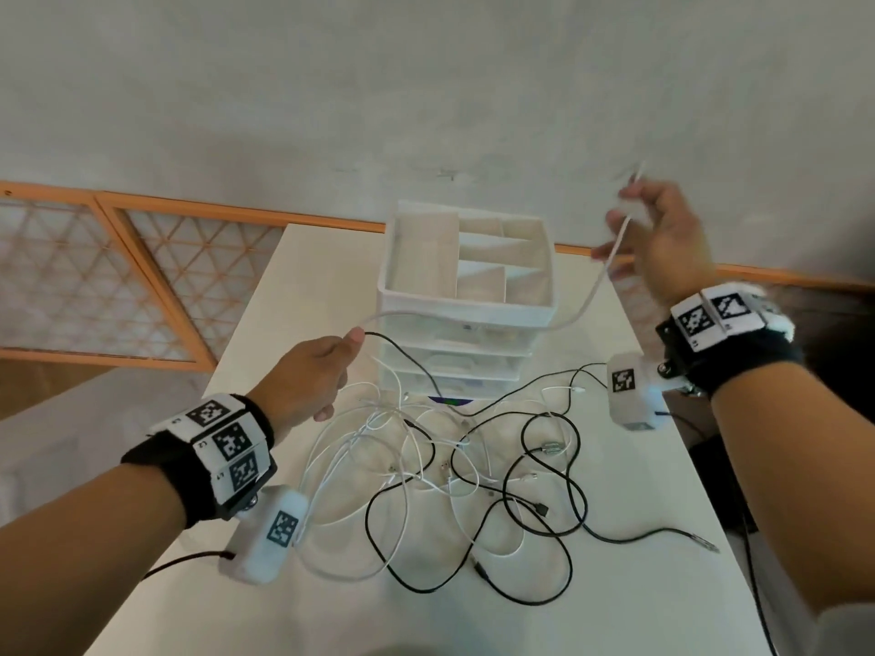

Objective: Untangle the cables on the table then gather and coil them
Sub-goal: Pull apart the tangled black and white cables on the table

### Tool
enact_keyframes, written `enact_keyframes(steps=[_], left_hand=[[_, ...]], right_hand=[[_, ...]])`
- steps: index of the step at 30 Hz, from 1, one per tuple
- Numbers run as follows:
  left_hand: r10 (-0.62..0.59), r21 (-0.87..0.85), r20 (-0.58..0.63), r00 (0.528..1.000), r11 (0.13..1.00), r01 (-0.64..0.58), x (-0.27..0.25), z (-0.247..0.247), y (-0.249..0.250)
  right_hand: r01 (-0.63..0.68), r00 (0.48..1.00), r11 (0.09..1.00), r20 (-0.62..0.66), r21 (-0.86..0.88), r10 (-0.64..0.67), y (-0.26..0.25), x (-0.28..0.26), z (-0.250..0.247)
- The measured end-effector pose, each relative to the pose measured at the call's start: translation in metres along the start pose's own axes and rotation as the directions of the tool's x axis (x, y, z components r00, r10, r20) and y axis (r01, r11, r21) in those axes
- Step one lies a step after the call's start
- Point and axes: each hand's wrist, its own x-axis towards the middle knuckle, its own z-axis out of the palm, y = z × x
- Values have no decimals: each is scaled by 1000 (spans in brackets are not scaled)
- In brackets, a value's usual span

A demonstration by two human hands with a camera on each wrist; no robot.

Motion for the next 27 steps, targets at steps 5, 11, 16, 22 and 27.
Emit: enact_keyframes(steps=[5,11,16,22,27], left_hand=[[100,17,11,995,995,-100,-5,-3,12],[242,320,217,946,898,-303,-11,11,33],[338,82,204,919,929,-360,-26,21,59],[347,138,224,911,914,-382,-28,-25,49],[82,422,197,977,893,-160,-18,-11,-15]], right_hand=[[-362,787,689,190,-628,587,81,-46,3],[-102,868,979,465,-178,175,-5,-118,65],[100,762,889,609,-447,220,1,-145,115],[-304,848,721,169,-623,503,61,-87,42],[-218,976,814,-107,-539,191,42,-80,33]])
